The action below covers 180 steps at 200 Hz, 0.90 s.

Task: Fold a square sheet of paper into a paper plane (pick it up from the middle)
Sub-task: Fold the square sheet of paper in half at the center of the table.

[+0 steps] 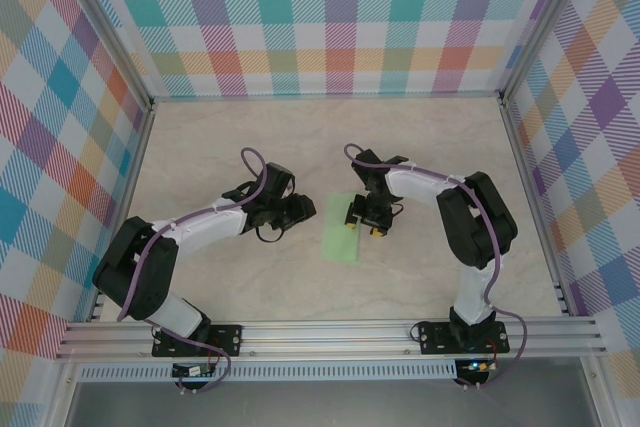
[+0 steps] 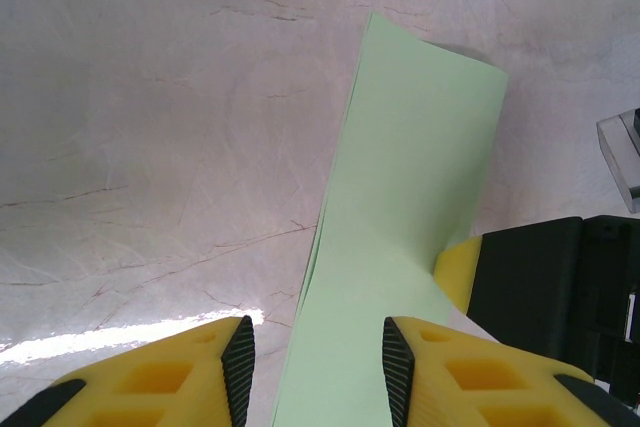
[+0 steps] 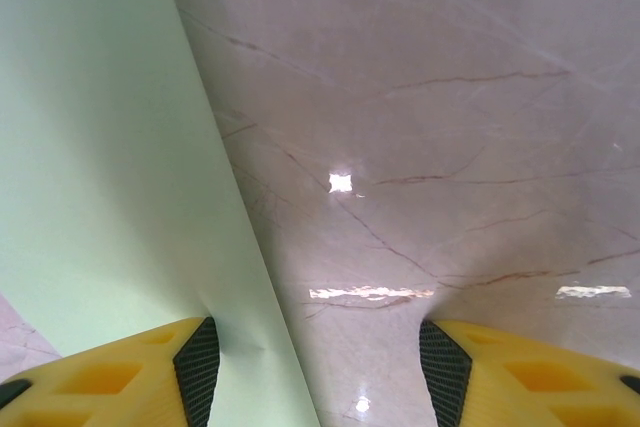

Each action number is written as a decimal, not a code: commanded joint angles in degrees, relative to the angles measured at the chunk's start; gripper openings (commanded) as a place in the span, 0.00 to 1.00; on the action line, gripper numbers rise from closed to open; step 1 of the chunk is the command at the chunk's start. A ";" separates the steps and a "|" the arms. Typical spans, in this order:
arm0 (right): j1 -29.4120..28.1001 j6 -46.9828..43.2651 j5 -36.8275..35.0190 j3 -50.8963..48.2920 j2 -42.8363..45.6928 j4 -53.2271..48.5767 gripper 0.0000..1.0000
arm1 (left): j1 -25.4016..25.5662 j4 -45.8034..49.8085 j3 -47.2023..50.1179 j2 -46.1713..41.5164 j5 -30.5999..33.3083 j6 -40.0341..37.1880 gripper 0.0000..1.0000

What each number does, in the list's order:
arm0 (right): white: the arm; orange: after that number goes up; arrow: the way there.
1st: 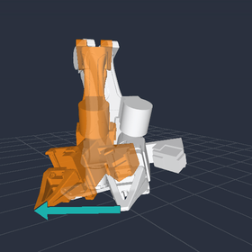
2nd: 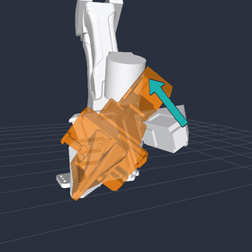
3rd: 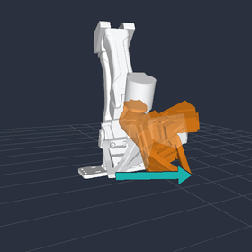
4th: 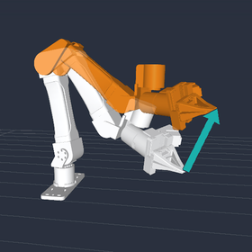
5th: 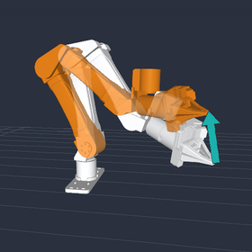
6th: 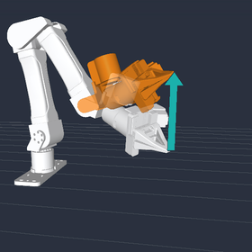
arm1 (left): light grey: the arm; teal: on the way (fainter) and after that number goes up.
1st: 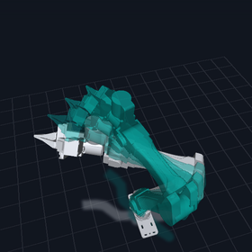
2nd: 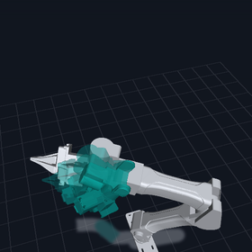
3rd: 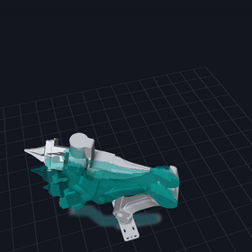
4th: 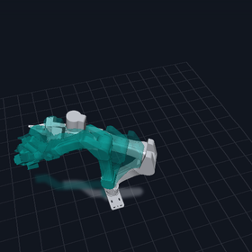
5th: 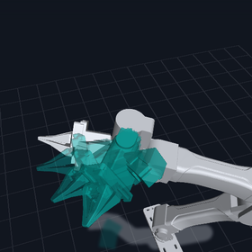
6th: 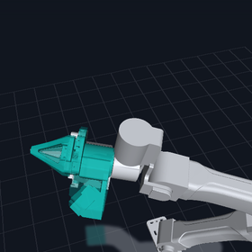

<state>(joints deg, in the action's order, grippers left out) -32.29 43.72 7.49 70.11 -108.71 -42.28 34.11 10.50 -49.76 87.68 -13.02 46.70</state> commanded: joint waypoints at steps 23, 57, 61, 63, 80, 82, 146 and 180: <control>-0.23 1.38 -2.08 -0.94 -3.52 0.05 0.60 | 0.38 0.40 -0.33 0.98 -1.38 -0.38 0.40; -0.23 0.89 -1.93 -1.11 -3.87 0.01 0.59 | 0.40 -0.34 -0.58 1.43 -2.37 -0.44 0.39; -0.23 0.73 -1.99 -1.07 -3.88 -0.06 0.59 | 0.37 -0.47 -0.64 1.57 -2.59 -0.49 0.39; -0.23 0.68 -2.03 -1.04 -3.93 -0.08 0.59 | 0.42 -0.52 -0.66 1.65 -2.69 -0.47 0.39; -0.23 0.33 -2.29 -0.93 -3.89 -0.40 0.59 | 0.43 -1.13 -1.20 2.51 -3.71 -0.64 0.35; -0.23 0.29 -2.30 -0.96 -3.91 -0.40 0.59 | 0.43 -1.22 -1.26 2.61 -3.82 -0.64 0.35; -0.27 -1.01 -3.73 -0.58 -3.68 -1.14 0.59 | 0.43 -1.27 -2.81 4.83 -5.52 -1.01 0.31; -0.26 -1.28 -3.38 -0.51 -3.93 -0.97 0.59 | 0.48 -1.10 -2.94 5.14 -5.68 -1.08 0.31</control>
<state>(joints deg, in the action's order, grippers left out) -32.36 44.03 6.81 70.52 -108.99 -42.78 34.11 10.02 -51.37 92.16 -17.52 46.63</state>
